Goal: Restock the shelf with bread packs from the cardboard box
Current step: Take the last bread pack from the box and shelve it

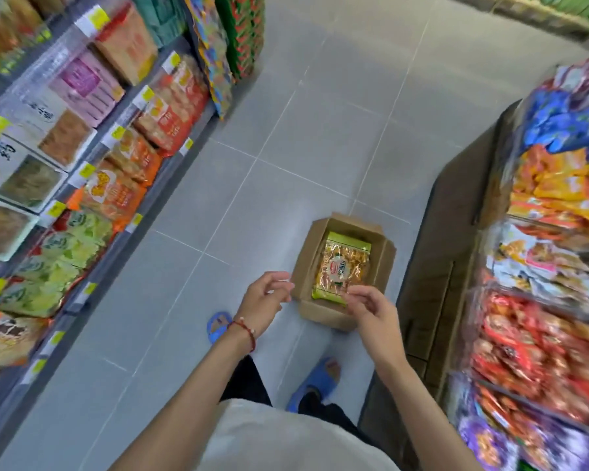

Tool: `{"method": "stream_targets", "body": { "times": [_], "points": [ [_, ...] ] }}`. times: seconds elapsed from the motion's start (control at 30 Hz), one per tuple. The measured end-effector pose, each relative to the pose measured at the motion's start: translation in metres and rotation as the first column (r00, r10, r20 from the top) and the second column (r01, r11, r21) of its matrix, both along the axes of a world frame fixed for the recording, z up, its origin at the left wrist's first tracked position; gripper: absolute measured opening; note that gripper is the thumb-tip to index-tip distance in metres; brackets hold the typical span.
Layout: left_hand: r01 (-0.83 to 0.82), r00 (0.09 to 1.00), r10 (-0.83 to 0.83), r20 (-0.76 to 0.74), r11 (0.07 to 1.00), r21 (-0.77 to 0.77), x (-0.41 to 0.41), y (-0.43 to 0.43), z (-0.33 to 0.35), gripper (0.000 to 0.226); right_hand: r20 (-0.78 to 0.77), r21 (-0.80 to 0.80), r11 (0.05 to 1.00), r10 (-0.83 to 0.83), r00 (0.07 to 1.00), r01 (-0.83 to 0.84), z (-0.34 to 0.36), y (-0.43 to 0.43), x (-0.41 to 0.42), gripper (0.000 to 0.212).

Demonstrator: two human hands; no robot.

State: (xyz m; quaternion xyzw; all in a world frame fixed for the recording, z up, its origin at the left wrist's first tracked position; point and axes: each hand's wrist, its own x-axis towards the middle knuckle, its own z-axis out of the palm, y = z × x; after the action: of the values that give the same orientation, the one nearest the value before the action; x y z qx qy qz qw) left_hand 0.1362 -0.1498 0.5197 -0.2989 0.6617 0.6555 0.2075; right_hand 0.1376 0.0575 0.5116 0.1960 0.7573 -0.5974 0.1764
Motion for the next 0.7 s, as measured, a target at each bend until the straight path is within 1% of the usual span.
{"method": "stream_targets", "body": {
  "times": [0.1,0.2,0.33,0.4,0.5,0.6,0.7],
  "points": [
    [-0.009,0.999,0.009,0.049,1.000,-0.006,0.001,0.033,-0.020,0.024,0.063,0.027,1.000,-0.008,0.998,0.006,-0.020,0.038,-0.008,0.014],
    [-0.006,0.994,0.007,0.105,1.000,-0.015,-0.009,0.052,-0.047,0.022,0.109,0.102,0.995,-0.001,0.994,-0.011,-0.047,0.061,-0.024,0.014],
    [0.011,0.983,-0.007,0.185,1.000,-0.022,-0.043,0.070,-0.105,0.019,0.149,0.167,0.986,-0.001,0.989,-0.024,-0.087,0.072,-0.057,0.017],
    [0.048,0.967,-0.044,0.252,0.999,-0.011,-0.062,0.080,-0.133,0.016,0.168,0.189,0.982,-0.010,0.986,-0.022,-0.108,0.075,-0.076,0.018],
    [0.115,0.950,-0.095,0.299,0.992,-0.049,-0.091,0.092,-0.170,0.022,0.205,0.184,0.982,-0.006,0.979,-0.032,-0.148,0.075,-0.105,0.017],
    [0.256,0.921,-0.201,0.334,0.958,-0.128,-0.116,0.102,-0.207,0.025,0.231,0.198,0.969,0.103,0.968,-0.150,-0.189,0.076,-0.137,0.017],
    [0.308,0.890,-0.234,0.392,0.941,-0.138,-0.134,0.115,-0.248,0.028,0.275,0.186,0.961,0.148,0.950,-0.204,-0.230,0.086,-0.161,0.015]
  ]
}}
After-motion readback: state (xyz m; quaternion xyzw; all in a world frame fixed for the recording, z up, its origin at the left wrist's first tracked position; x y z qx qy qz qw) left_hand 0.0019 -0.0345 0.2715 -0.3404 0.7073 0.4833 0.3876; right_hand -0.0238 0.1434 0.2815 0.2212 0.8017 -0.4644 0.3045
